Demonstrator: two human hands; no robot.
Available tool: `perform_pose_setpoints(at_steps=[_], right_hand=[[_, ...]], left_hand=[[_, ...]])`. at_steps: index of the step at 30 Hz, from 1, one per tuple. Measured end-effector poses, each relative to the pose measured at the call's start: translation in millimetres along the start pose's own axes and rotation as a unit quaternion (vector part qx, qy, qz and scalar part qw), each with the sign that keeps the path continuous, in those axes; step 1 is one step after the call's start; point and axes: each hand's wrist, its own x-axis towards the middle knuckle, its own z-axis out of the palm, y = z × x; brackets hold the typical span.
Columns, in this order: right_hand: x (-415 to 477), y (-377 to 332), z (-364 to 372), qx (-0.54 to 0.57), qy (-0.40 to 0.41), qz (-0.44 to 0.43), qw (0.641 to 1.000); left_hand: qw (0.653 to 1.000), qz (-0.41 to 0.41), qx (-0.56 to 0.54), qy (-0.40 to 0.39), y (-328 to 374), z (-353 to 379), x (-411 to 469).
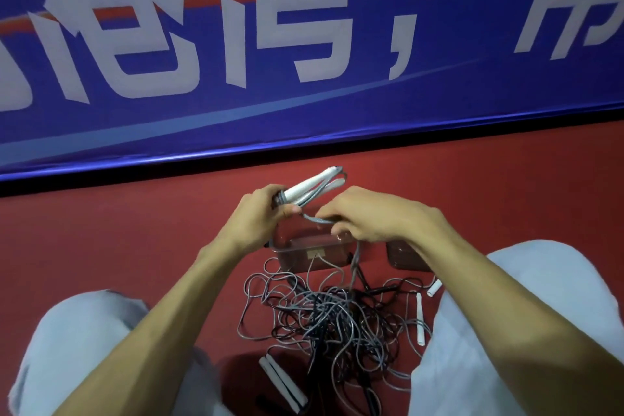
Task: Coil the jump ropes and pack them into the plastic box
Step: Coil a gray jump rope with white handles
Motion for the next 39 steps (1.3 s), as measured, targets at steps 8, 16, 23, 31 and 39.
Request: perform_pose_setpoints(at_steps=[8, 16, 23, 31, 39], right_hand=[[-2, -6, 3, -0.087, 0.143, -0.039, 0.985], [3, 9, 8, -0.036, 0.265, -0.008, 0.964], [4, 7, 5, 0.058, 0.276, 0.059, 0.957], [4, 23, 2, 0.279, 0.15, 0.076, 0.946], [1, 23, -7, 0.653, 0.139, 0.045, 0.743]], left_hand=[[0.986, 0.036, 0.069, -0.148, 6, -3, -6], [0.975, 0.074, 0.039, -0.206, 9, 11, -17], [0.982, 0.087, 0.086, -0.141, 19, 14, -20], [0.968, 0.141, 0.12, -0.172, 13, 10, -18], [0.953, 0.031, -0.266, -0.139, 20, -14, -17]])
